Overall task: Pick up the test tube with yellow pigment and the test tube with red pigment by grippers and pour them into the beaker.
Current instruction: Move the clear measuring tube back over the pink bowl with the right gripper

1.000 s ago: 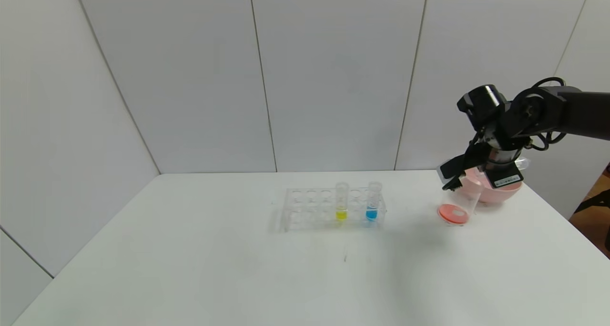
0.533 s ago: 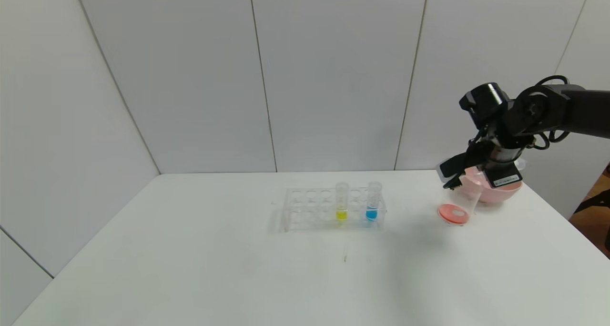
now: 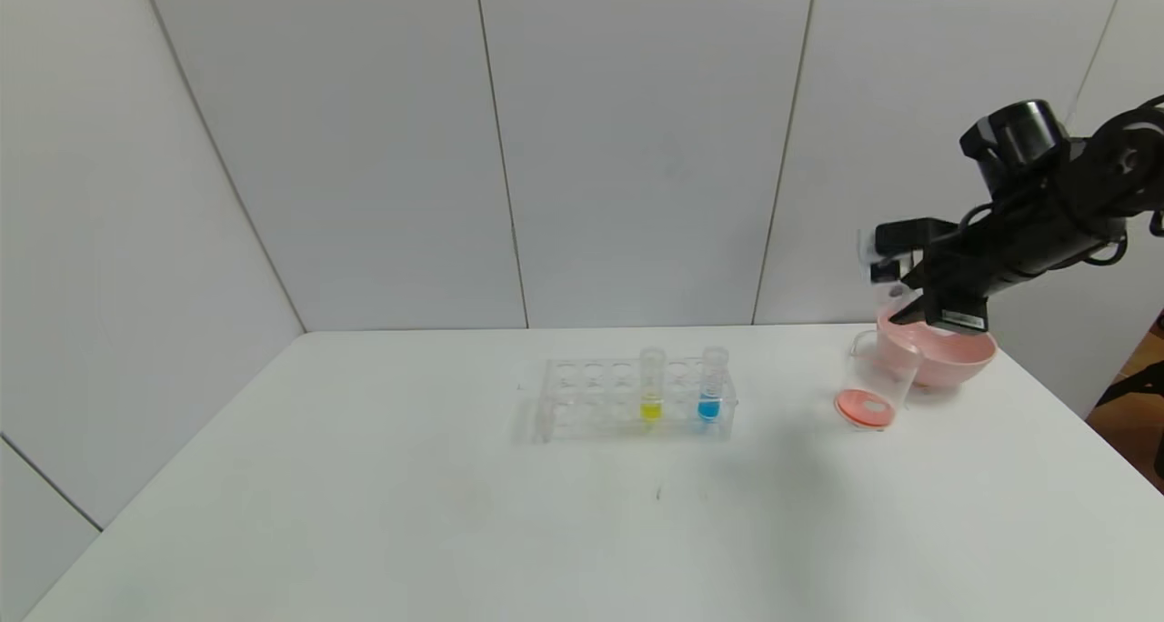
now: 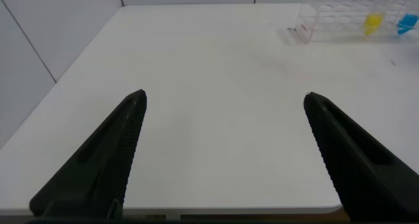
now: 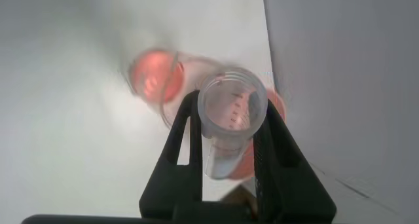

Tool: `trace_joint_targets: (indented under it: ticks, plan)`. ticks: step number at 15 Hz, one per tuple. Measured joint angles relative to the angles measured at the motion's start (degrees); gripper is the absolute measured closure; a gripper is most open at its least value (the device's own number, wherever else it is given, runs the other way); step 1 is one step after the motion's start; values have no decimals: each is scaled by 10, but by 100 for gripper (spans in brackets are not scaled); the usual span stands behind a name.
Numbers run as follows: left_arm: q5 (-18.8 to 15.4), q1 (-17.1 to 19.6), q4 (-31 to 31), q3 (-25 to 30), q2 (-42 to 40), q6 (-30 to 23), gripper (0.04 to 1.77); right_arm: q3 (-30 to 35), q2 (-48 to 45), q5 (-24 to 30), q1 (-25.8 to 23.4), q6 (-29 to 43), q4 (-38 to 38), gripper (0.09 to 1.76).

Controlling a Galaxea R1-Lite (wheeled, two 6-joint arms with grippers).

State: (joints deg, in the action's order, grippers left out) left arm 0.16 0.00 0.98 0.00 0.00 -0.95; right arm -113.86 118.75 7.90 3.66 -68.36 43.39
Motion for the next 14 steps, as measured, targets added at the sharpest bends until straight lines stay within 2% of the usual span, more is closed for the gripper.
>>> trace_joint_targets:
  ticks: [2, 4, 6, 10, 14]
  plan:
    - [0, 0, 0, 0, 0, 0, 9, 0, -25, 98, -9, 123, -3, 134]
    - [0, 0, 0, 0, 0, 0, 9, 1, -55, 135, -26, 209, -4, 134]
    - [0, 0, 0, 0, 0, 0, 9, 2, -76, 142, -39, 282, -33, 134]
    - [0, 0, 0, 0, 0, 0, 9, 5, -83, 150, -57, 450, -222, 134]
    - [0, 0, 0, 0, 0, 0, 9, 5, -46, 136, -74, 537, -348, 134]
